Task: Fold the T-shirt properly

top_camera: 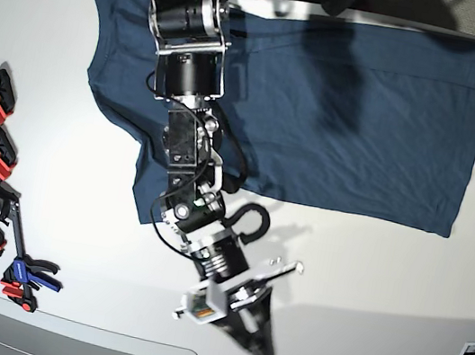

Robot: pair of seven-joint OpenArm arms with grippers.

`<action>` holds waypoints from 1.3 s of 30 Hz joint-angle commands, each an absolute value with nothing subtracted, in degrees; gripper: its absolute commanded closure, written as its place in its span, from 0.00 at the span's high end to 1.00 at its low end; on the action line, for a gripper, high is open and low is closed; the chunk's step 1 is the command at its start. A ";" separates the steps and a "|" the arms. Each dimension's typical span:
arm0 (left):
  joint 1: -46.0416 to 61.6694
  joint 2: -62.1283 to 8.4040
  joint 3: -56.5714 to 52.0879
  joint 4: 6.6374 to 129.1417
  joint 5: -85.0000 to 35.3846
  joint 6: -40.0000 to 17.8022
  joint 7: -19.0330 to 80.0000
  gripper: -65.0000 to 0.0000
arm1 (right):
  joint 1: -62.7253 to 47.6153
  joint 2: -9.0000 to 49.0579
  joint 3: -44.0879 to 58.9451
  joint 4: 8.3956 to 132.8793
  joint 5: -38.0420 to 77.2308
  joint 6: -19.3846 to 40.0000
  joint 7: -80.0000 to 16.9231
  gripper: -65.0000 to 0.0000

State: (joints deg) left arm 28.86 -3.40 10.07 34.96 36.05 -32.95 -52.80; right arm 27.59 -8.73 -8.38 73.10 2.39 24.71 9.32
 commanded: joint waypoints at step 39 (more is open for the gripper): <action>29.36 -2.04 10.55 35.59 35.57 -35.14 -60.36 0.00 | 29.17 -9.00 -7.49 74.08 -7.33 -36.27 4.45 0.00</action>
State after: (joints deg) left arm 28.86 -3.42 10.07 34.96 36.07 -32.95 -52.80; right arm 27.29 -8.73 -7.57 73.08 -6.00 -36.07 2.50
